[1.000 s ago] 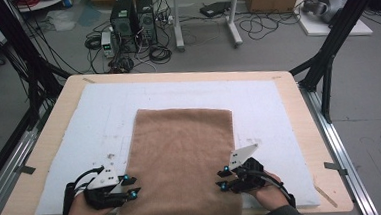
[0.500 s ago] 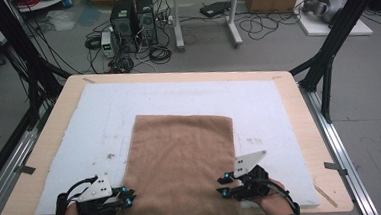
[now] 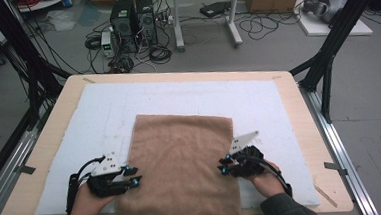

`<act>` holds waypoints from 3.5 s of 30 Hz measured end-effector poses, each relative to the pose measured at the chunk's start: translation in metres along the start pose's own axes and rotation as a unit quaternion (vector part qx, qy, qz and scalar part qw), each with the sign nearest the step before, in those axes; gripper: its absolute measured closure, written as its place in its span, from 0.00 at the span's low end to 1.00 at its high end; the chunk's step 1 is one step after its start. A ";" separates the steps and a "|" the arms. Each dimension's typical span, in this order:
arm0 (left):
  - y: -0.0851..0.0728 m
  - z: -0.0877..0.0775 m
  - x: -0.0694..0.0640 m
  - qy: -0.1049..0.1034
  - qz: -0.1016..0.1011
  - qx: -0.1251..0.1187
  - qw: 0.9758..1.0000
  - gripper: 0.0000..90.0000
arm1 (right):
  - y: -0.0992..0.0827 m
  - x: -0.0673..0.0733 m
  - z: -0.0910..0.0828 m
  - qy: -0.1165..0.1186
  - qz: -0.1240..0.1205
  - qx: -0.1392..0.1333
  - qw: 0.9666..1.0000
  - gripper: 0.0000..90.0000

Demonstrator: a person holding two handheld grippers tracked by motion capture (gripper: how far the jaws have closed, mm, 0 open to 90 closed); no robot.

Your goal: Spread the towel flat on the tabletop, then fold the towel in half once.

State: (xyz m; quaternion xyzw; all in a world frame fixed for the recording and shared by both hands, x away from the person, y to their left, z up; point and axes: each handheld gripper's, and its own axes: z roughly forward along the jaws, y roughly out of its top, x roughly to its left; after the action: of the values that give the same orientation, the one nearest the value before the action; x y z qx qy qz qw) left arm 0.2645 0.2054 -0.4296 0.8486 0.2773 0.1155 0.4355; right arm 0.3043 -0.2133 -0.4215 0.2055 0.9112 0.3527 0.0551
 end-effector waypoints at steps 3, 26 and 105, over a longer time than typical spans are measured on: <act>0.006 0.011 0.010 0.011 -0.012 0.011 1.000 0.67 | 0.008 -0.018 0.007 -0.018 0.017 0.008 1.000 0.73; 0.027 0.047 0.059 0.029 -0.066 0.033 0.997 0.70 | 0.013 -0.083 0.022 -0.032 0.086 0.003 0.996 0.67; 0.060 0.079 0.121 0.101 -0.105 0.073 0.987 0.95 | 0.023 -0.117 0.029 -0.047 0.135 -0.002 0.990 0.91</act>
State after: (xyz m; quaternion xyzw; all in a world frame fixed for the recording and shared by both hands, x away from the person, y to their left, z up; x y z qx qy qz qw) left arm 0.4204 0.1932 -0.4337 0.8284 0.4151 0.1341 0.3515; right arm 0.4256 -0.2285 -0.4335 0.3432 0.8708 0.3484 0.0500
